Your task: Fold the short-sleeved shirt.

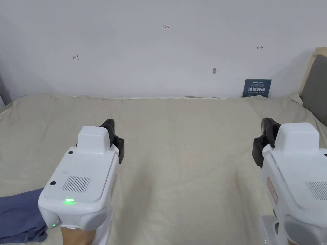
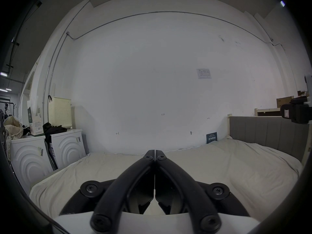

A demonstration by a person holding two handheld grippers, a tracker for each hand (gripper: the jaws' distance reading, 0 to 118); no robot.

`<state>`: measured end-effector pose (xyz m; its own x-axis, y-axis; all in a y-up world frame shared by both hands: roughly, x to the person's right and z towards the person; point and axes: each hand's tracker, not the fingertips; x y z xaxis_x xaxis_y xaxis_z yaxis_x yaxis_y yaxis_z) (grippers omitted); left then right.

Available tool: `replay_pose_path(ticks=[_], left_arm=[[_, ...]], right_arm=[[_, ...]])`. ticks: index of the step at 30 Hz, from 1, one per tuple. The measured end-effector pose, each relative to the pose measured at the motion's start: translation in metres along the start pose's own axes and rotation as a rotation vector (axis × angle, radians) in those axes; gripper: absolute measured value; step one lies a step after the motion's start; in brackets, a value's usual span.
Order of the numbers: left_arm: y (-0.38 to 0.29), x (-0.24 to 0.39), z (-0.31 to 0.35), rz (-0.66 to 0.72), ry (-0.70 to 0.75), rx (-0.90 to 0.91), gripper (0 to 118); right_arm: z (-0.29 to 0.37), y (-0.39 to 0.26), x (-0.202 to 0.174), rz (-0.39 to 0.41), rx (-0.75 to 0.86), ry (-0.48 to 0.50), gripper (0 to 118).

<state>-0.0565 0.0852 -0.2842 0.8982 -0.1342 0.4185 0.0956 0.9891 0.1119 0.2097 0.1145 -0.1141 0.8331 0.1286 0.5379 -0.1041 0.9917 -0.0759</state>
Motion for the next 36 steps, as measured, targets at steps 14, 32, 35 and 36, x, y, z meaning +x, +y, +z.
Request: replay_pose_path(ticks=[14, 32, 35, 36], left_arm=[[-0.0035, -0.0039, -0.0002, -0.01, 0.007, -0.003, 0], [-0.0061, -0.0072, 0.0023, 0.0, 0.013, -0.007, 0], [-0.0065, -0.0074, 0.002, -0.003, 0.014, -0.006, 0], [-0.0062, -0.0076, 0.0021, -0.003, 0.016, -0.005, 0]], right_arm=[[0.0013, 0.0016, -0.0017, 0.009, 0.005, -0.001, 2], [0.005, 0.0028, -0.0031, 0.012, 0.015, 0.003, 2], [0.0057, 0.0039, -0.0034, 0.008, 0.018, 0.002, 2], [0.0059, 0.0043, -0.0036, 0.009, 0.018, 0.001, 2]])
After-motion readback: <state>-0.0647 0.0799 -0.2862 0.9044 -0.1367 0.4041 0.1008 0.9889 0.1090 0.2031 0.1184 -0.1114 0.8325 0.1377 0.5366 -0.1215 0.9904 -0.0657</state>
